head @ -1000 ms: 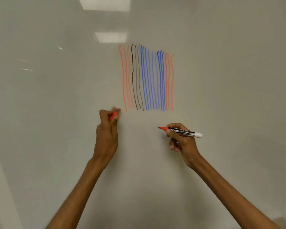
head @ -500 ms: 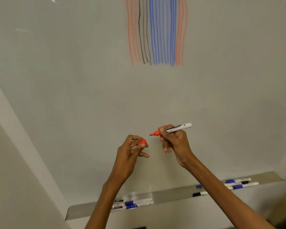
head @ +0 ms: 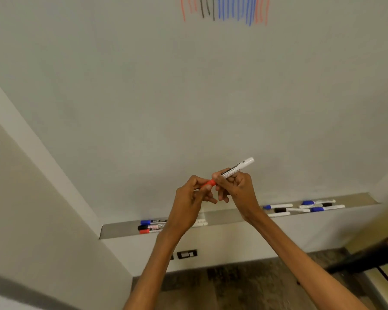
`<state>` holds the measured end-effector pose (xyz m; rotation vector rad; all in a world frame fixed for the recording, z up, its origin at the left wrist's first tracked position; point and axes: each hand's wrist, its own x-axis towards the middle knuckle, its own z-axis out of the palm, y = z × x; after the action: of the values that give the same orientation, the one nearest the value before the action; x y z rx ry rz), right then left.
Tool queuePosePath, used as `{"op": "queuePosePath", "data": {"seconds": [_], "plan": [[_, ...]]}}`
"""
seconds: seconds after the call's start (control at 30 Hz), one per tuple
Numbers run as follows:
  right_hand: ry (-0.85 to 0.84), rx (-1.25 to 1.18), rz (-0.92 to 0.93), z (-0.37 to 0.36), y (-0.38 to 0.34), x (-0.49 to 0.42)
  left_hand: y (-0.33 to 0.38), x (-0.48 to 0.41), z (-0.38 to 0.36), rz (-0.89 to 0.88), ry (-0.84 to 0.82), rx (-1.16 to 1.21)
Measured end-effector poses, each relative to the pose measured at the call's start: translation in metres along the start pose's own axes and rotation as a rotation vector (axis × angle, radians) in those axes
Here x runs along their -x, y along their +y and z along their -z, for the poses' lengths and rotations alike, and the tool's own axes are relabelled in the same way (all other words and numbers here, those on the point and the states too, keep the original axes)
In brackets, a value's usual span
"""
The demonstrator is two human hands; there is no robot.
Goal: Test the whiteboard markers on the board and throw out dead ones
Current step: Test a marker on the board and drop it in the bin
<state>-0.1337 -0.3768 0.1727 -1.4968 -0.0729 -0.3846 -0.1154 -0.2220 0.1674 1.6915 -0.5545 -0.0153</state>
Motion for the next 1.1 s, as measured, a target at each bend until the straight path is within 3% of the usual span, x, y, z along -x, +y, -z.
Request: {"op": "queuePosePath", "data": {"seconds": [0.3,0.53,0.77,1.1], "plan": [[0.153,-0.074,-0.102,-0.008,0.036,0.038,-0.031,0.026,-0.017,-0.039,-0.005,-0.155],[0.048,-0.077,-0.270,-0.006,0.065,0.050,-0.059,0.044,-0.009,0.086,-0.059,-0.182],[-0.016,-0.081,-0.459,-0.009,0.094,0.052,-0.090,0.055,0.006,0.181,-0.010,-0.198],[-0.079,0.077,-0.476,0.013,0.120,0.035,-0.125,0.062,0.035,0.313,0.069,-0.268]]}}
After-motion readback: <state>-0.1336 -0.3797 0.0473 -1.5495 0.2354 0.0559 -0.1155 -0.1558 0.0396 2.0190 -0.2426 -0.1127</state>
